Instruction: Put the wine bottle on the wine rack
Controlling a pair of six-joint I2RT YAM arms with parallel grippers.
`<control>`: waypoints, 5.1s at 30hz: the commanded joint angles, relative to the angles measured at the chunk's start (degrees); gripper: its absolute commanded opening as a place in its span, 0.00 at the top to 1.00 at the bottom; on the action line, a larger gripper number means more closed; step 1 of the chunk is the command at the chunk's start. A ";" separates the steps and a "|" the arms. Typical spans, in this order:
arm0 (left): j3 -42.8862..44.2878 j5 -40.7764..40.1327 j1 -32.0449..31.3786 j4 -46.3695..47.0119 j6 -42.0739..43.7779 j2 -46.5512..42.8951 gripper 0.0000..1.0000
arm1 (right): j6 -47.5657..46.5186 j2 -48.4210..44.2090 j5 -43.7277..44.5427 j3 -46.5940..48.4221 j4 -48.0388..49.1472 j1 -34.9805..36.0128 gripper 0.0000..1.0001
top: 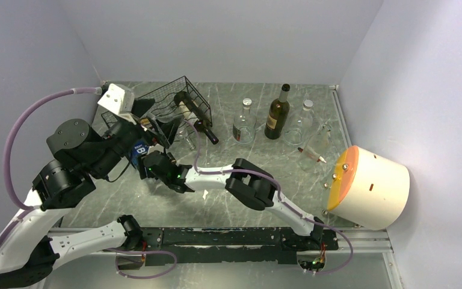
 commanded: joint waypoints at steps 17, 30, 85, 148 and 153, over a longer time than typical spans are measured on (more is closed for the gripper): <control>0.02 -2.04 -0.13 -1.69 -0.19 0.06 0.02 | 7.21 -7.23 0.85 -0.76 6.73 -0.92 0.13; -1.81 -0.29 -0.14 2.12 -0.16 -0.68 0.02 | 12.05 -30.61 -3.78 -28.37 9.85 -1.54 0.17; -27.05 -6.02 -0.13 9.97 -16.92 -3.13 0.02 | -14.78 -41.82 -3.18 -13.89 -38.70 -37.87 0.44; -18.47 11.44 3.12 13.11 -17.90 24.11 0.02 | -9.83 -65.67 -28.92 -53.32 -43.57 -38.84 1.00; -18.92 11.73 3.24 13.00 -17.80 23.69 0.02 | -9.73 -61.39 -27.90 -53.31 -41.56 -38.76 1.00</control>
